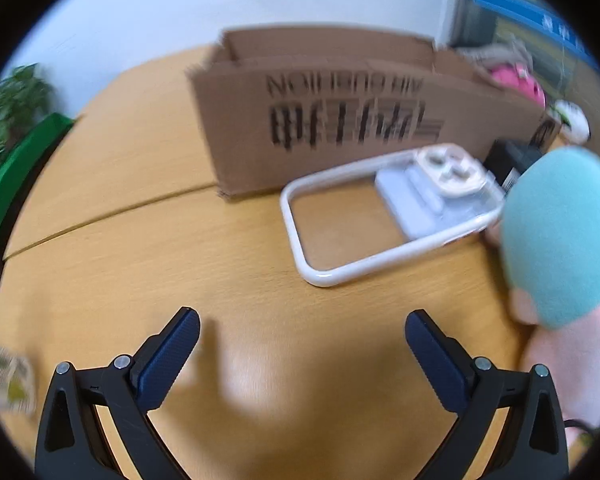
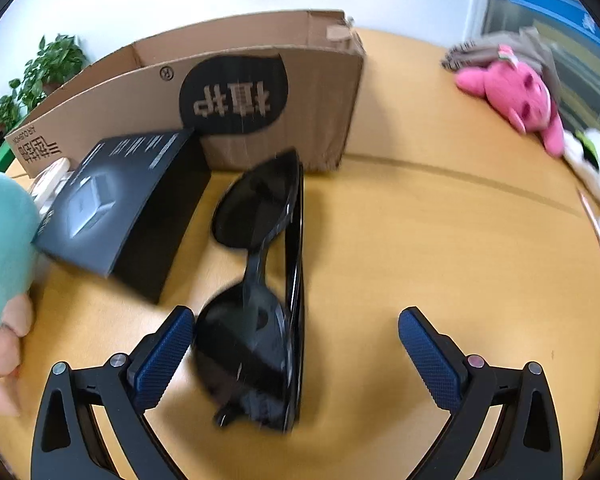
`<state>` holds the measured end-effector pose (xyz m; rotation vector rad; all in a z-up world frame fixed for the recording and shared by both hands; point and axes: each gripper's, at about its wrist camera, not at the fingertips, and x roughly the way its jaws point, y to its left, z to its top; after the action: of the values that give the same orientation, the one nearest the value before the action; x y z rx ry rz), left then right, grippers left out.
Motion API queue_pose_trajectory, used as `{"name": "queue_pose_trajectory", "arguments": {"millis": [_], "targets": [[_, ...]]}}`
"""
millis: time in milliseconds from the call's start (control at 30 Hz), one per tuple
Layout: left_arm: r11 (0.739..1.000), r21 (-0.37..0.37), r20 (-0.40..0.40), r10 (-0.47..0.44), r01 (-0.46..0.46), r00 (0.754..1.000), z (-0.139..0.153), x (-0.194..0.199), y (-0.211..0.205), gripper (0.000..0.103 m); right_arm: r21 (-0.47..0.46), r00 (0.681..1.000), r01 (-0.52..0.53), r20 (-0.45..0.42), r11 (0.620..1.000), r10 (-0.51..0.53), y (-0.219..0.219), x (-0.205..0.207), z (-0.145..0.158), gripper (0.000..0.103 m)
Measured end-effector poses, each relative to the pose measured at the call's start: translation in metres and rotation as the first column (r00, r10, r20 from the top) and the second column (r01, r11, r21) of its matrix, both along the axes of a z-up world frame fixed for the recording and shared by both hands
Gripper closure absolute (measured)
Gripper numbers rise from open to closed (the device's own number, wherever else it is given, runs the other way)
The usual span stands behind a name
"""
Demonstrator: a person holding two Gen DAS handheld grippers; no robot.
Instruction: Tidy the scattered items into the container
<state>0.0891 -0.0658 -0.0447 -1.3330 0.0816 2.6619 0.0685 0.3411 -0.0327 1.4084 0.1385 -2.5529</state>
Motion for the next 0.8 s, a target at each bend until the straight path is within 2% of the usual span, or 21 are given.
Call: {"name": "queue_pose_trajectory", "arguments": {"millis": [67, 133, 167, 200, 233, 267, 300, 367, 400, 433, 467, 500, 533, 633, 700, 800], "targets": [[0.998, 0.064, -0.110, 0.031, -0.024, 0.993, 0.032, 0.023, 0.000, 0.002, -0.047, 1.000, 0.021, -0.013, 0.999, -0.022, 0.003, 0.012, 0.009, 0.000], [0.992, 0.127, -0.239, 0.040, -0.010, 0.970, 0.067, 0.050, 0.007, 0.004, -0.062, 0.999, 0.002, -0.041, 0.998, -0.004, 0.000, 0.026, 0.020, 0.002], [0.989, 0.145, -0.276, 0.035, 0.006, 0.961, 0.080, 0.057, 0.013, 0.017, -0.063, 0.998, -0.013, -0.062, 0.998, 0.009, -0.003, 0.032, 0.025, 0.006], [0.987, 0.158, -0.296, 0.025, 0.023, 0.955, 0.091, 0.063, 0.020, 0.031, -0.060, 0.995, -0.034, -0.097, 0.998, 0.028, -0.008, 0.040, 0.034, 0.025], [0.986, 0.164, -0.287, 0.015, 0.034, 0.958, 0.099, 0.064, 0.030, 0.066, -0.057, 0.993, -0.048, -0.114, 0.997, 0.041, -0.013, 0.046, 0.040, 0.060], [0.985, 0.168, -0.263, 0.005, 0.041, 0.965, 0.104, 0.062, 0.040, 0.092, -0.065, 0.991, -0.058, -0.121, 0.996, 0.050, -0.016, 0.051, 0.045, 0.075], [0.982, 0.183, -0.240, -0.004, 0.049, 0.971, 0.106, 0.062, 0.047, 0.094, -0.090, 0.991, -0.067, -0.125, 0.994, 0.055, -0.018, 0.054, 0.049, 0.086], [0.974, 0.215, -0.203, -0.031, 0.076, 0.979, 0.109, 0.067, 0.056, 0.091, -0.155, 0.989, -0.097, -0.127, 0.983, 0.077, -0.023, 0.062, 0.058, 0.084], [0.972, 0.218, -0.194, -0.042, 0.085, 0.980, 0.109, 0.068, 0.060, 0.087, -0.184, 0.988, -0.117, -0.123, 0.976, 0.096, -0.026, 0.065, 0.061, 0.068], [0.971, 0.219, -0.189, -0.052, 0.093, 0.981, 0.109, 0.071, 0.066, 0.069, -0.194, 0.987, -0.129, -0.115, 0.972, 0.108, -0.030, 0.068, 0.063, 0.029], [0.973, 0.213, -0.188, -0.052, 0.093, 0.981, 0.109, 0.076, 0.071, 0.039, -0.190, 0.987, -0.133, -0.117, 0.973, 0.113, -0.034, 0.071, 0.065, 0.011], [0.974, 0.206, -0.193, -0.049, 0.090, 0.980, 0.110, 0.080, 0.075, 0.024, -0.185, 0.985, -0.135, -0.134, 0.973, 0.111, -0.034, 0.074, 0.068, 0.001], [0.976, 0.200, -0.206, -0.047, 0.089, 0.978, 0.110, 0.087, 0.077, 0.018, -0.186, 0.981, -0.144, -0.154, 0.972, 0.116, -0.036, 0.080, 0.071, 0.000], [0.964, 0.240, -0.205, -0.065, 0.115, 0.977, 0.106, 0.103, 0.085, 0.018, -0.225, 0.979, -0.183, -0.129, 0.957, 0.157, -0.044, 0.090, 0.072, 0.000], [0.957, 0.266, -0.176, -0.071, 0.117, 0.982, 0.100, 0.107, 0.090, 0.018, -0.268, 0.980, -0.190, -0.117, 0.945, 0.164, -0.046, 0.094, 0.075, 0.000], [0.956, 0.264, -0.111, -0.099, 0.125, 0.989, 0.084, 0.107, 0.103, 0.018, -0.344, 0.980, -0.194, -0.102, 0.919, 0.169, -0.053, 0.093, 0.081, 0.000]]}}
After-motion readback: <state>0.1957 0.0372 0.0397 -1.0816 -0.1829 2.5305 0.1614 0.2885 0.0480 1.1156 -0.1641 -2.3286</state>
